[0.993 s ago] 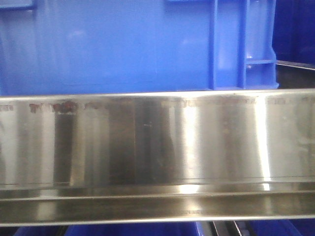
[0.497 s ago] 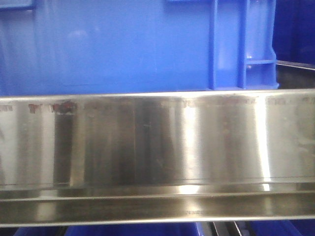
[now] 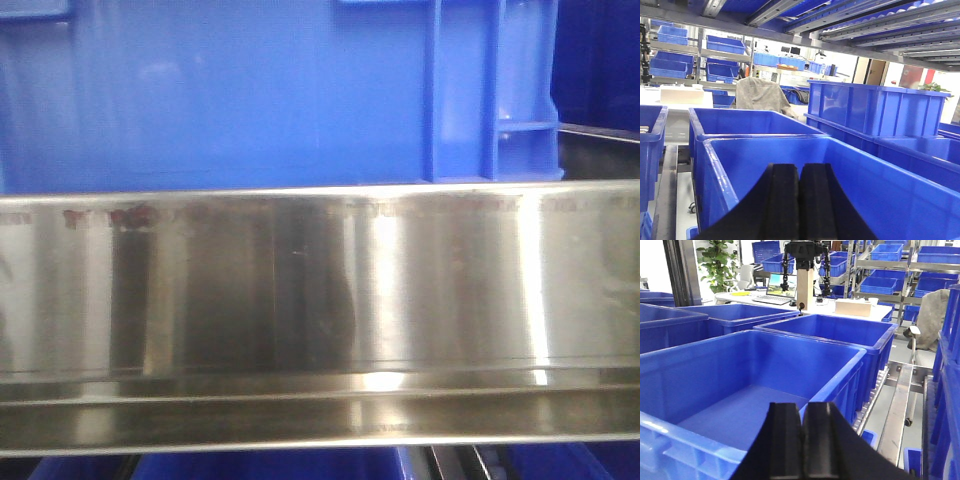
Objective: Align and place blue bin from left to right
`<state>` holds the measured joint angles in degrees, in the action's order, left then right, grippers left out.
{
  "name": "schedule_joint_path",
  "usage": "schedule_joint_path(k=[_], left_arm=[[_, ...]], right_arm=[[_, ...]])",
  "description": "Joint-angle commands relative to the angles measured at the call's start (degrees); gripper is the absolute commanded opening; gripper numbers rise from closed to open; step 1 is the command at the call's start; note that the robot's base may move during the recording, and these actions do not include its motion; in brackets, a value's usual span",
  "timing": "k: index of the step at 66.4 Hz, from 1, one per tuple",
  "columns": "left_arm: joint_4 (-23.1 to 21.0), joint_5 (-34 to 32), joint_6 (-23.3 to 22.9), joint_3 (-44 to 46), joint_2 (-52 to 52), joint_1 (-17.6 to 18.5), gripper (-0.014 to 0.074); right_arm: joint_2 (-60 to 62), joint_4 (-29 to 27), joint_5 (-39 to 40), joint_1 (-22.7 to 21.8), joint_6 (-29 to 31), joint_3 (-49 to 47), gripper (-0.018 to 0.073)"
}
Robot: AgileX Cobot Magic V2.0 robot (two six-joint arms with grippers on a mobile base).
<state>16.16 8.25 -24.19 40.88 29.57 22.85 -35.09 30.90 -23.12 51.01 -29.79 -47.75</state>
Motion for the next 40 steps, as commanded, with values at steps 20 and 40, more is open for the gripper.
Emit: schedule_joint_path(k=[20,40], left_arm=[[0.02,-1.18,0.17,0.01,-0.26,0.19,-0.0111],[0.02,-1.18,0.17,0.01,-0.26,0.19,-0.0111]], right_arm=[[0.45,0.65,0.54,0.10,0.43,0.14,-0.0078],[0.45,0.65,0.54,0.10,0.43,0.14,-0.0078]])
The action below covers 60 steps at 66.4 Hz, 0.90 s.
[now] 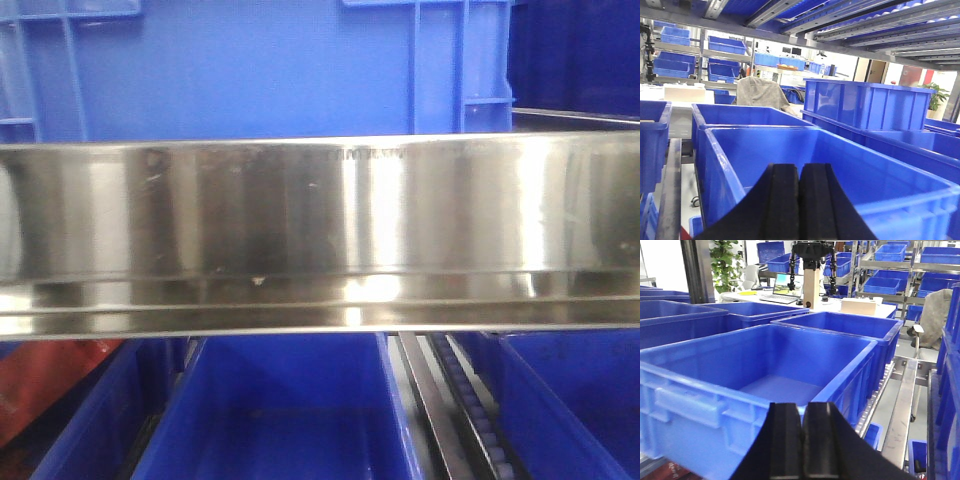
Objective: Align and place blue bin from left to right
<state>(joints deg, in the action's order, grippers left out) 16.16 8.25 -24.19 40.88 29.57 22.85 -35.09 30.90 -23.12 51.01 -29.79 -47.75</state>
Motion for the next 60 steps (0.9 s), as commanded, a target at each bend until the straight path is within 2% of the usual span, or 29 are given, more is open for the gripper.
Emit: schedule_joint_path(k=[1,60], left_arm=[[0.02,-1.18,0.17,0.01,-0.26,0.19,-0.0111],[0.02,-1.18,0.17,0.01,-0.26,0.19,-0.0111]], right_arm=[[0.45,0.65,0.54,0.10,0.43,0.14,-0.0078],[0.45,0.65,0.54,0.10,0.43,0.14,-0.0078]])
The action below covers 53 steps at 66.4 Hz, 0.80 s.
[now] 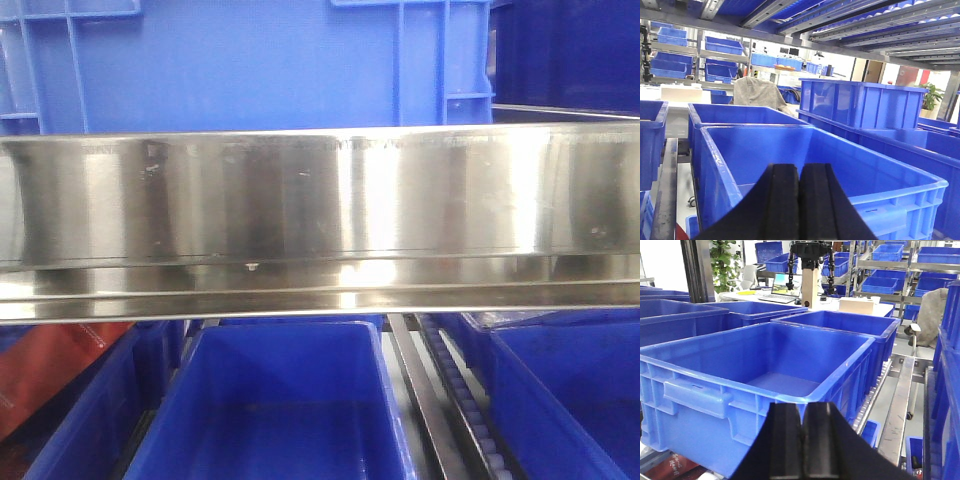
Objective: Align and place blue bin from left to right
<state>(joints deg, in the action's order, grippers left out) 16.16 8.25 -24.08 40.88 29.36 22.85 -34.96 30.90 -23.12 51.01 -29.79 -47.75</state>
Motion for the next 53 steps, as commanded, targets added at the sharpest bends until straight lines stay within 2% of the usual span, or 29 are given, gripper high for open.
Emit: schedule_joint_path(k=[1,11,19,22,26,33,39,43,53], left_arm=[[0.02,-1.18,0.05,0.01,-0.04,0.19,-0.0111],[0.02,-1.18,0.05,0.01,-0.04,0.19,-0.0111],[0.02,-1.18,0.05,0.01,-0.04,0.19,-0.0111],[0.02,-1.18,0.05,0.01,-0.04,0.19,-0.0111],[0.02,-1.18,0.05,0.01,-0.04,0.19,-0.0111],[0.02,-1.18,0.05,0.01,-0.04,0.19,-0.0111],[0.02,-1.18,0.05,0.01,-0.04,0.19,-0.0111],[0.02,-1.18,0.05,0.01,-0.04,0.19,-0.0111],[0.02,-1.18,0.05,0.01,-0.04,0.19,-0.0111]], right_arm=[[0.32,0.65,0.54,0.10,0.43,0.14,-0.0078],[0.32,0.65,0.54,0.10,0.43,0.14,-0.0078],[0.32,3.47,0.43,-0.12,0.54,0.14,-0.0078],[0.32,3.47,1.17,-1.01,2.26,0.27,-0.0078],[0.32,2.23,3.54,-2.87,8.00,0.82,-0.0078],[0.32,-7.55,8.64,-9.87,23.03,2.55,-0.0078],[0.32,-17.88,12.78,-16.23,31.85,5.04,-0.0078],[0.74,-19.74,13.75,-19.72,33.88,6.62,-0.0078],[4.52,-21.51,15.93,-27.27,34.01,10.96,-0.0078]])
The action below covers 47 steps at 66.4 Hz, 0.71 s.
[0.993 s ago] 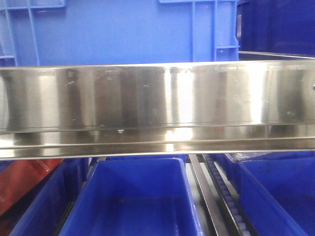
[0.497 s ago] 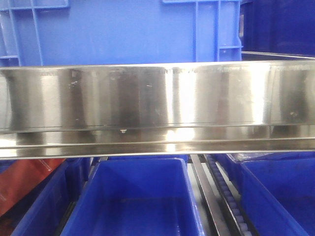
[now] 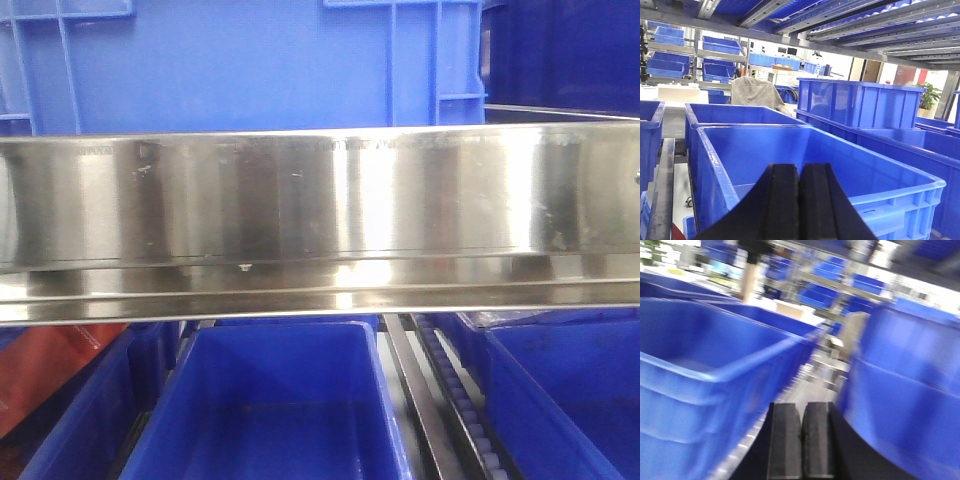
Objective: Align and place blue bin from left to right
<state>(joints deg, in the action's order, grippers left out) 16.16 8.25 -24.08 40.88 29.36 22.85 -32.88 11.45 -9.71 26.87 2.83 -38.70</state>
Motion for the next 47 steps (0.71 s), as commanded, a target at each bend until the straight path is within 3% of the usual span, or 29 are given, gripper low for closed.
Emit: schedule_joint_path(k=[1,14,25,36,47], left_arm=[[0.02,-1.18,0.05,0.01,-0.04,0.19,-0.0111],[0.02,-1.18,0.05,0.01,-0.04,0.19,-0.0111],[0.02,-1.18,0.05,0.01,-0.04,0.19,-0.0111],[0.02,-1.18,0.05,0.01,-0.04,0.19,-0.0111],[0.02,-1.18,0.05,0.01,-0.04,0.19,-0.0111]], right_arm=[[2.93,-2.43,2.63,-3.72,1.50,2.61,-0.0078],[12.20,-7.36,4.48,-12.40,2.94,11.37,-0.0078],[19.88,-7.79,4.62,-18.42,2.94,18.97,-0.0078],[25.68,-8.53,4.98,-19.76,2.94,27.01,-0.0078],[32.64,-13.29,5.34,-19.76,2.94,35.13,-0.0078]])
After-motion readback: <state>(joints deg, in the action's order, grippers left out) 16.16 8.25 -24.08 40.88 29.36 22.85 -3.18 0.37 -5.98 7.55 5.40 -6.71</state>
